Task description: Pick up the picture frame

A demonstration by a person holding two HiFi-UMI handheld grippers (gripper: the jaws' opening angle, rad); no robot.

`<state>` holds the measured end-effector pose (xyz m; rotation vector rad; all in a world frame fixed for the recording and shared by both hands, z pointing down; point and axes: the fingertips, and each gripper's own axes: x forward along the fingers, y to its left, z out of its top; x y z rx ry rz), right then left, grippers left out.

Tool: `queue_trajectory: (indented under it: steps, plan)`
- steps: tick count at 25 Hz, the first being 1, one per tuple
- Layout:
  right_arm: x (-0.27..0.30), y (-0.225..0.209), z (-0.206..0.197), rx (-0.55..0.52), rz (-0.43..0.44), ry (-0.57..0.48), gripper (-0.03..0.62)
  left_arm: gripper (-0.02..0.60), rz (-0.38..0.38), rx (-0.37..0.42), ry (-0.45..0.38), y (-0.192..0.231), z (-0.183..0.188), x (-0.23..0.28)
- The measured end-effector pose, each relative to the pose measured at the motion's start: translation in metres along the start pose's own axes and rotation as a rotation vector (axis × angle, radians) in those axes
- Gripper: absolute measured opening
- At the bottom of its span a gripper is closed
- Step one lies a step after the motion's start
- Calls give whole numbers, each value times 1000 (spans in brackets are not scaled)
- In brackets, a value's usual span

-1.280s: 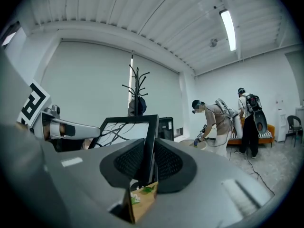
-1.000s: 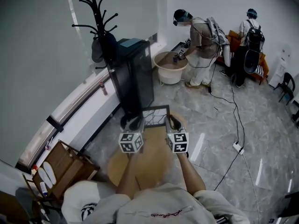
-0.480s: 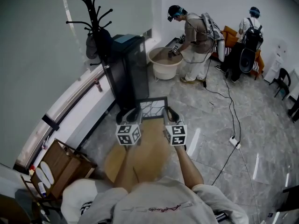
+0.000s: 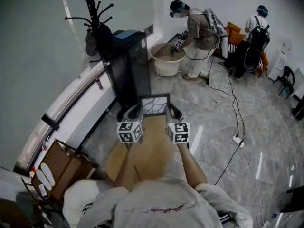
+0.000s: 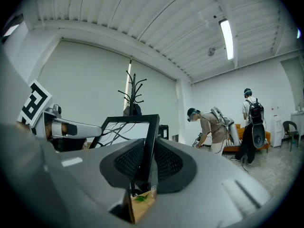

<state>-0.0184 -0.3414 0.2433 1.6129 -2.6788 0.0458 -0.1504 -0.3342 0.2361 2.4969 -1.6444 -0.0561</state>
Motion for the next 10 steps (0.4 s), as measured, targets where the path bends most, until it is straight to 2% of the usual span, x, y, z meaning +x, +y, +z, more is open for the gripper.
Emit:
queue_trajectory:
  steps: [10]
  plan:
    - [-1,1,-6,-5,-12,7,75,74,-3,-1,2,1,-7,-1]
